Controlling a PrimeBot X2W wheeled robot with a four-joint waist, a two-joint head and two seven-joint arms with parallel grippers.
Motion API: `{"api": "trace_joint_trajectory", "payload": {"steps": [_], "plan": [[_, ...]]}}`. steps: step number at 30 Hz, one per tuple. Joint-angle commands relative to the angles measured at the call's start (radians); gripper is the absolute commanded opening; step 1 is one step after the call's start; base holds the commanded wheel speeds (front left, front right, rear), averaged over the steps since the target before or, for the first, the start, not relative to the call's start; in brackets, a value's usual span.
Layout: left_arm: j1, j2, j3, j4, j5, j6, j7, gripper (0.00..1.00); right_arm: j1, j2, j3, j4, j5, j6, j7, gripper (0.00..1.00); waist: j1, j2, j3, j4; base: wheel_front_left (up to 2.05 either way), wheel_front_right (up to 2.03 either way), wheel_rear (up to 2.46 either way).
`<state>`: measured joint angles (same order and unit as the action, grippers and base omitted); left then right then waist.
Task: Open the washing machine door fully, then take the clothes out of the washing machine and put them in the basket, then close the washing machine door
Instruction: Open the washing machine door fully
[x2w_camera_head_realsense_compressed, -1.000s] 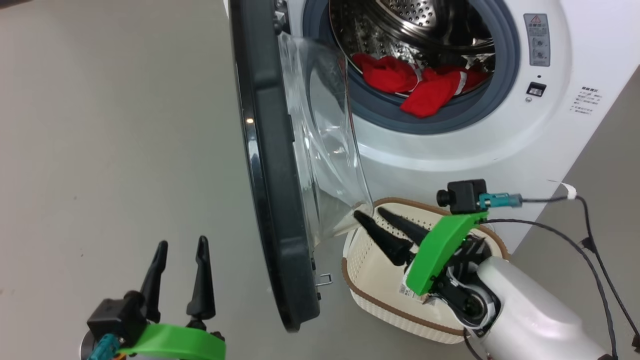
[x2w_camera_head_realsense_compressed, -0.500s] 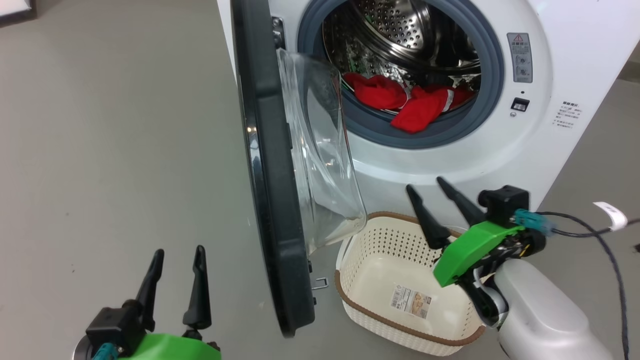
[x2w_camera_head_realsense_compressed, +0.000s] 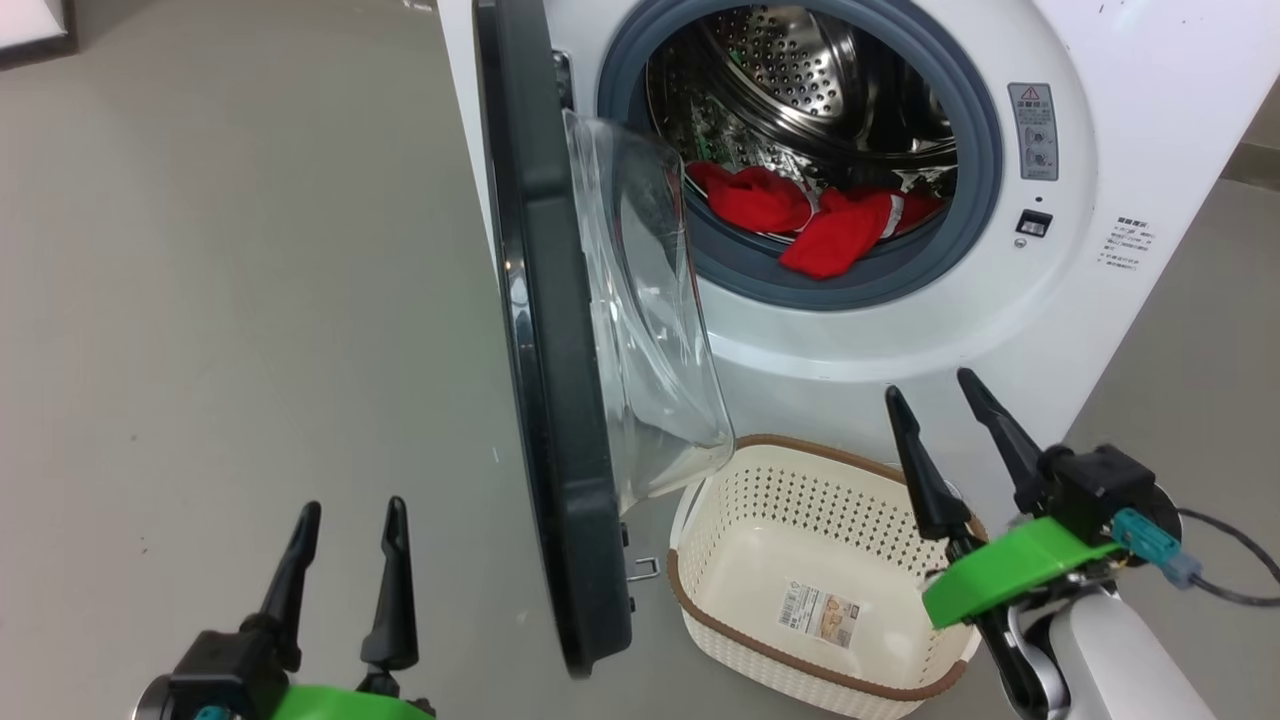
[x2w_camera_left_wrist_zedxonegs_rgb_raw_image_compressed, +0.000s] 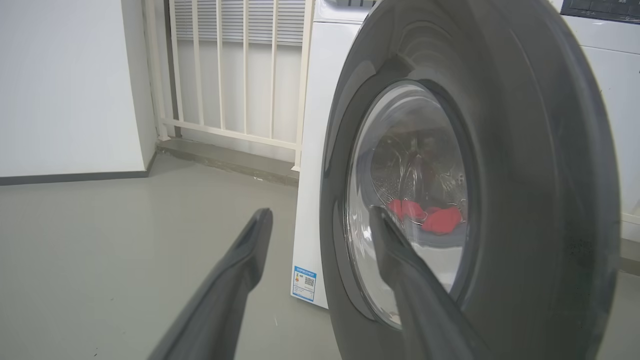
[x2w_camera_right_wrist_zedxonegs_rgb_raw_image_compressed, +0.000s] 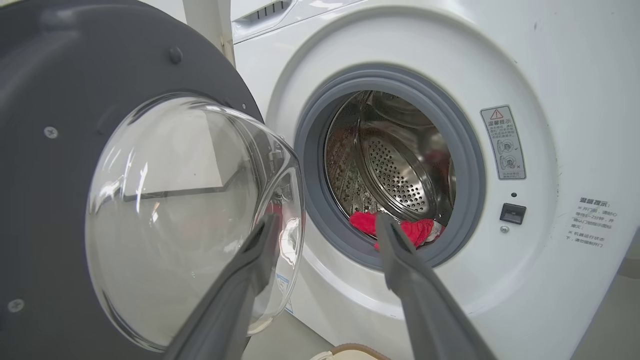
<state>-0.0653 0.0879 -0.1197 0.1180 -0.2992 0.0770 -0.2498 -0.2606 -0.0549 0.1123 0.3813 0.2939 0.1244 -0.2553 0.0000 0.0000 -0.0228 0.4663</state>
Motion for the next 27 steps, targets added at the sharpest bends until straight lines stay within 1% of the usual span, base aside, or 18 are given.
{"api": "trace_joint_trajectory", "payload": {"steps": [1, 5, 9, 21, 22, 23, 24, 25, 27], "plan": [[-0.011, 0.012, 0.037, -0.031, 0.014, -0.010, -0.012, 1.00, 0.013, 0.004, 0.010, -0.048, -0.016, 0.006, -0.006, 1.00, 0.0000, 0.0000, 0.002, -0.001, 0.00, 0.00, 0.00], [-0.002, 0.009, 0.045, -0.032, 0.027, -0.015, -0.012, 1.00, 0.068, 0.004, -0.006, -0.099, -0.023, 0.006, -0.006, 1.00, 0.0000, 0.0000, 0.004, -0.005, 0.00, 0.00, 0.00], [0.004, 0.005, 0.055, -0.027, 0.035, -0.019, -0.012, 1.00, 0.107, 0.005, -0.007, -0.125, -0.016, 0.006, -0.006, 1.00, 0.0000, 0.0000, 0.004, -0.011, 0.00, 0.00, 0.00], [0.009, -0.007, 0.077, -0.012, 0.047, -0.030, -0.012, 1.00, 0.136, 0.005, 0.004, -0.140, 0.009, 0.006, -0.006, 1.00, 0.0000, 0.0000, 0.009, -0.025, 0.00, 0.00, 0.00], [0.009, -0.008, 0.077, -0.010, 0.047, -0.033, -0.012, 0.87, 0.136, 0.005, 0.002, -0.140, 0.010, 0.006, -0.006, 1.00, 0.0000, 0.0000, 0.010, -0.025, 0.00, 0.00, 0.00], [0.008, -0.009, 0.077, -0.007, 0.046, -0.035, -0.012, 0.39, 0.136, 0.005, 0.002, -0.141, 0.012, 0.006, -0.006, 1.00, 0.0000, 0.0000, 0.010, -0.025, 0.00, 0.00, 0.00], [0.007, -0.009, 0.077, -0.005, 0.047, -0.037, -0.012, 0.08, 0.137, 0.005, 0.001, -0.141, 0.013, 0.006, -0.006, 1.00, 0.0000, 0.0000, 0.011, -0.025, 0.00, 0.00, 0.00], [0.006, -0.010, 0.077, -0.003, 0.047, -0.040, -0.012, 0.00, 0.137, 0.005, 0.001, -0.140, 0.014, 0.006, -0.006, 1.00, 0.0000, 0.0000, 0.011, -0.025, 0.00, 0.00, 0.00], [0.004, -0.010, 0.077, 0.000, 0.048, -0.042, -0.012, 0.00, 0.137, 0.005, 0.002, -0.139, 0.015, 0.006, -0.006, 1.00, 0.0000, 0.0000, 0.011, -0.024, 0.00, 0.00, 0.00]]}}
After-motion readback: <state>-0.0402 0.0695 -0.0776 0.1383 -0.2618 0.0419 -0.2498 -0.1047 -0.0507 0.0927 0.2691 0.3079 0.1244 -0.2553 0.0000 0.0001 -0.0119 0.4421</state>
